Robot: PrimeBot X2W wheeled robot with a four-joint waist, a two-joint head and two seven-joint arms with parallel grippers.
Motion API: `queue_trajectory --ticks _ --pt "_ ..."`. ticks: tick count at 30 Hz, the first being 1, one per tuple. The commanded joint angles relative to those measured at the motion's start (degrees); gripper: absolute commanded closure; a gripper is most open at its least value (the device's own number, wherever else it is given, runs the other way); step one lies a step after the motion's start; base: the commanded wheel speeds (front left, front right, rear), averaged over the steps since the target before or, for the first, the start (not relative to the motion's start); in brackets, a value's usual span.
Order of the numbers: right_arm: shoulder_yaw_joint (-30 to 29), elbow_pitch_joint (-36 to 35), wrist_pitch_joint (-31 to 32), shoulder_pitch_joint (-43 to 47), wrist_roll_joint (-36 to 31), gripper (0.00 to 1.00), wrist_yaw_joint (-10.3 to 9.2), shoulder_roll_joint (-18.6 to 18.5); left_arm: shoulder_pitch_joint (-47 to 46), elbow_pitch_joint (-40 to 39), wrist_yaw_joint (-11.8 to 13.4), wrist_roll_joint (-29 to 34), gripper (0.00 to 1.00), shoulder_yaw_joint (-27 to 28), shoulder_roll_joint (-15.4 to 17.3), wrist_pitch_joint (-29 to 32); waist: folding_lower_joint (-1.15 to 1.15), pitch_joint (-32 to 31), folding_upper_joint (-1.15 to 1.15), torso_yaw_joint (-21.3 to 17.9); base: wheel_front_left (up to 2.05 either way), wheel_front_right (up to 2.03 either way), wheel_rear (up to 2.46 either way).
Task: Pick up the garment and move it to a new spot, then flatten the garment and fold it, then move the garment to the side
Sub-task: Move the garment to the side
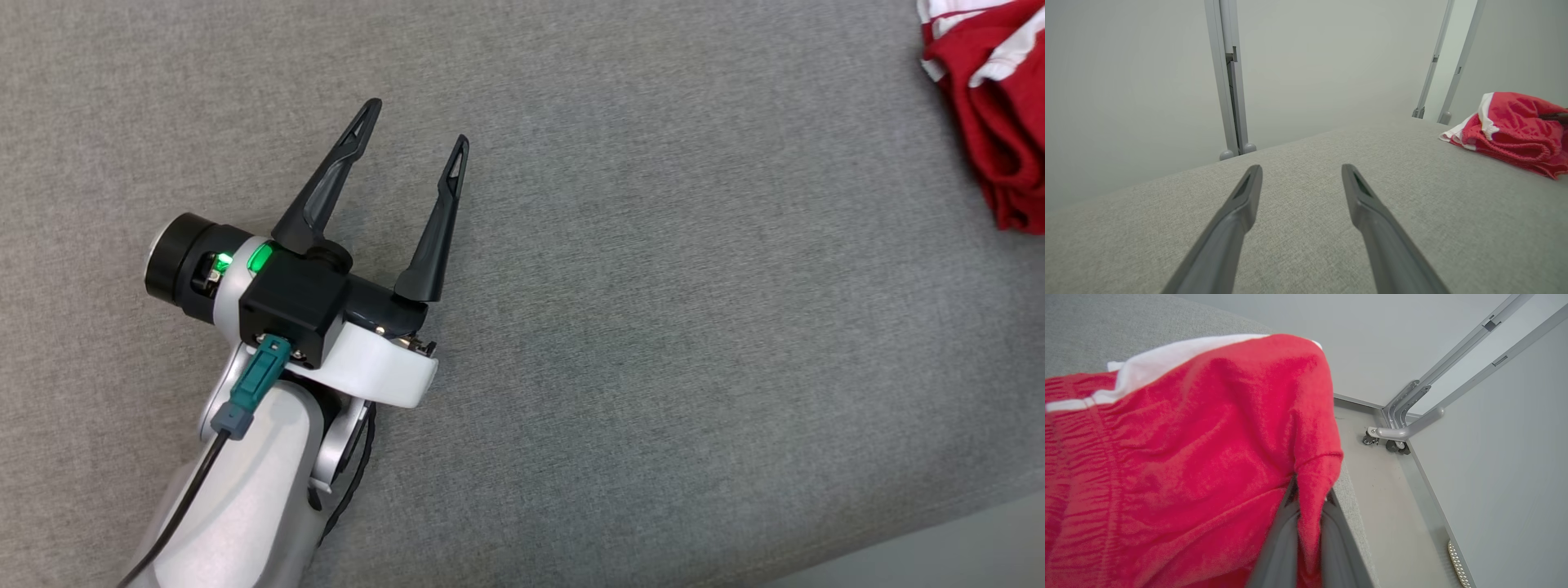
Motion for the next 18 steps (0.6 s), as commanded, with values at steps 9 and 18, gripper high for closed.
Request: queue_trajectory --ticks 9,18 --pt "-4.8 4.6 -0.4 -1.7 -1.6 0.00 0.00 1.5 -0.3 -2.0 0.8 0.3 0.00 0.1 1.2 0.5 0.00 0.9 0.00 1.1 0.00 0.00 0.00" --pt "-11.6 0.9 -0.4 2.8 -2.5 0.00 0.00 2.7 1.6 -0.6 1.3 -0.8 0.00 0.2 1.4 0.0 0.00 -2.5 0.00 0.3 0.00 0.00 0.00"
